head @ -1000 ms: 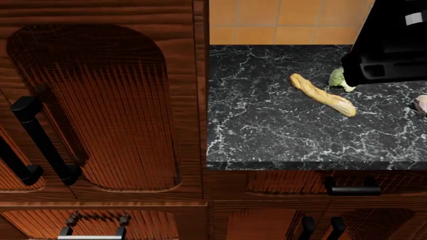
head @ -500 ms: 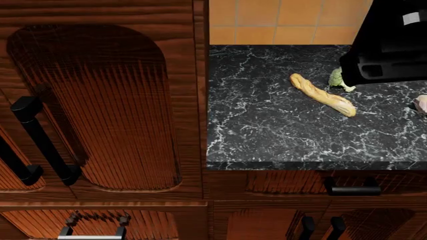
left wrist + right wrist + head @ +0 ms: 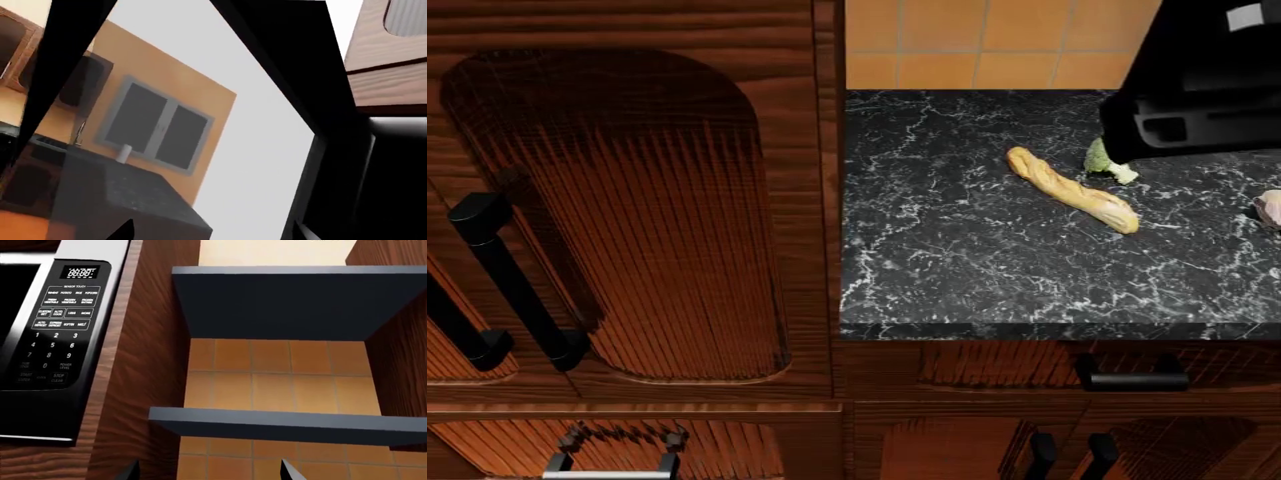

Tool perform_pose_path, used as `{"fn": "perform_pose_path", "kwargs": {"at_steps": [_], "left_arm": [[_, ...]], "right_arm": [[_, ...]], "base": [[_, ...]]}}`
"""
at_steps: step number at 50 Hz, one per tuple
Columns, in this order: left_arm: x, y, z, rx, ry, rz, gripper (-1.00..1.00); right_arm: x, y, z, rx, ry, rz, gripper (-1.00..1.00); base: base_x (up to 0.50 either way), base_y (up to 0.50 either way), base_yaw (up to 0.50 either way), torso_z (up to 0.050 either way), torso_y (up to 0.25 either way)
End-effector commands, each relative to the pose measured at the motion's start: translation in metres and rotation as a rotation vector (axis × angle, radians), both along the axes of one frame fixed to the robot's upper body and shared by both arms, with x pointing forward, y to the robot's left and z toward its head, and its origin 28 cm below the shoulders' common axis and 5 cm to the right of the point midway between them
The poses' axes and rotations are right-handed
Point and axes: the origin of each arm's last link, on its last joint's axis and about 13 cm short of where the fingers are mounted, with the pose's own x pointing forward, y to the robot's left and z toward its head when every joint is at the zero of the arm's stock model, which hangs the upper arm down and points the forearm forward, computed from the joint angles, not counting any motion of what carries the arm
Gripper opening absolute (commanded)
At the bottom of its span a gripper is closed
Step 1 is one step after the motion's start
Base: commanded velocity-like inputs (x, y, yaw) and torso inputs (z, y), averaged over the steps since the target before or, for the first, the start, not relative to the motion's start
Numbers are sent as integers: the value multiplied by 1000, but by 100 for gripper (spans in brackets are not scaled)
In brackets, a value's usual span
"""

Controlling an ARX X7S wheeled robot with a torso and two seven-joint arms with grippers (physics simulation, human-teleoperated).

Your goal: Open the microwave door

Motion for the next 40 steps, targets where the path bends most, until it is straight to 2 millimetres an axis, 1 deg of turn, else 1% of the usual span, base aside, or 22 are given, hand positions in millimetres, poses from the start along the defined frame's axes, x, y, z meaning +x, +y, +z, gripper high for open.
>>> {"fn": "perform_pose_path", "kwargs": {"at_steps": [1, 5, 15, 18, 26, 36, 40], "left_arm": [[-20, 27, -16, -49, 78, 134, 100], [-25, 33, -21, -57, 95, 170, 100], [-28, 51, -31, -83, 154, 253, 100], [-33, 56, -35, -92, 168, 284, 100], [-59, 67, -49, -114, 190, 392, 100], [-95, 83, -74, -174, 220, 512, 100], [-101, 84, -77, -178, 226, 529, 100]], "right_arm": [[-2, 3, 3, -10, -2, -5, 100], [-2, 5, 3, -15, -2, -7, 100], [-2, 8, 4, -27, 0, -19, 100], [0, 8, 3, -29, 3, -21, 100], [3, 11, 2, -34, 9, -17, 100], [2, 17, 5, -49, 5, -11, 100], [2, 18, 5, -53, 4, -6, 100]], "base": [[0, 0, 0, 0, 0], [0, 0, 0, 0, 0], [0, 0, 0, 0, 0], [0, 0, 0, 0, 0], [0, 0, 0, 0, 0], [0, 0, 0, 0, 0], [0, 0, 0, 0, 0]]}}
